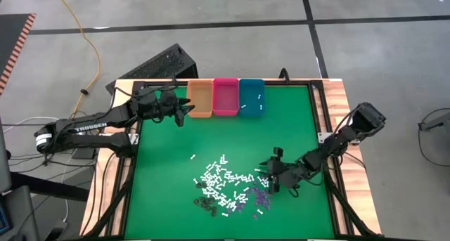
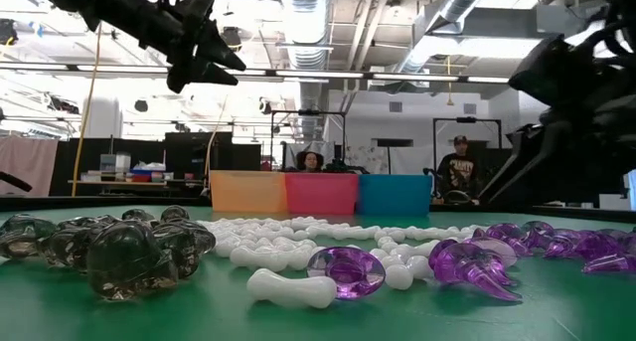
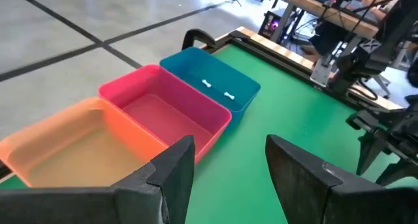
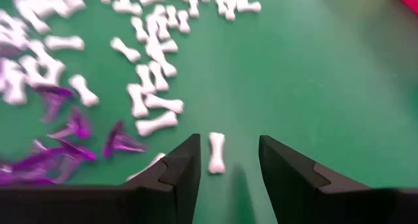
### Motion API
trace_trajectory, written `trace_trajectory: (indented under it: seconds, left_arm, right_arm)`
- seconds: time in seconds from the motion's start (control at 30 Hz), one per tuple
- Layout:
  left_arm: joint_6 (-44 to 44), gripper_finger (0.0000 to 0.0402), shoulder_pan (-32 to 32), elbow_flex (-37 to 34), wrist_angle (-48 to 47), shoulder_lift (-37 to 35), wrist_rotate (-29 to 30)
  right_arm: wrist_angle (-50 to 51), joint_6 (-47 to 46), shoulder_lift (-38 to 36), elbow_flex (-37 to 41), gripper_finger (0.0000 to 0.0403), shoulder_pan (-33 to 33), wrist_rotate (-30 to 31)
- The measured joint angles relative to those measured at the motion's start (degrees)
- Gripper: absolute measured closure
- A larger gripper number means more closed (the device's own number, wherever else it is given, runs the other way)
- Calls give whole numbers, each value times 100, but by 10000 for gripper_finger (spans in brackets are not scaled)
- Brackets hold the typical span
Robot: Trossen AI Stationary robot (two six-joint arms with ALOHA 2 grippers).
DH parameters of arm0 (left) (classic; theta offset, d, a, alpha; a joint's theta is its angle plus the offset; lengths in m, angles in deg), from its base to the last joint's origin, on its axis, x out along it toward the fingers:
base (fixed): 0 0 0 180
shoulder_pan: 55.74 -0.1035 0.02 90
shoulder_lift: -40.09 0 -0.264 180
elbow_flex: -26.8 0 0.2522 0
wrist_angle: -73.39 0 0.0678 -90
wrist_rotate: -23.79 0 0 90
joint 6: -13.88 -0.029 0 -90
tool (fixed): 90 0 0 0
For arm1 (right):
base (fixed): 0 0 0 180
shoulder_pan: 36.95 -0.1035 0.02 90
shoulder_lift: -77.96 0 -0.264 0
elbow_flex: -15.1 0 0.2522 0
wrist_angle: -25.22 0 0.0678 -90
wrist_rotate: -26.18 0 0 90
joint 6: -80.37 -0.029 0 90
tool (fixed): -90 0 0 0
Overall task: Sort Halloween decoration
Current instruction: Put the white bone toy into the blue bin
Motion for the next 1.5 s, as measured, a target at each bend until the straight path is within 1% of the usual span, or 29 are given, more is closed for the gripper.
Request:
trace_trajectory:
  seconds: [0.1,0.3,0.4,0.6,0.7,0.8,0.87,1.03,1.23,1.33,1.5]
  left_arm:
    - [57,223,96,0,-8,0,0]
    - [51,223,233,0,-7,1,3]
    - [-1,223,276,0,-11,0,8]
    - [-117,223,304,0,-24,0,12]
    - [-125,223,304,0,-24,0,21]
    - [-125,223,304,0,-24,0,20]
    - [-126,223,304,0,-24,0,20]
    - [-121,223,304,0,-24,0,20]
    - [-79,223,304,0,-28,0,18]
    - [-79,223,304,0,-28,0,19]
    - [-73,223,304,0,-28,0,18]
  right_arm:
    - [-308,-15,-24,158,221,-22,85]
    - [-386,23,-11,218,221,65,124]
    - [-755,32,-11,432,221,121,70]
    - [-1440,261,-17,732,221,292,-420]
    - [-1771,468,-24,816,221,525,-913]
    - [-1737,569,-23,854,221,819,-1480]
    - [-1741,753,-19,852,221,984,-1733]
    - [-1765,1165,-19,852,221,1275,-1859]
    - [-1757,1191,-19,850,221,1314,-2388]
    - [-1715,1219,-19,848,221,1244,-2413]
    - [-1356,1242,-22,832,222,1233,-2261]
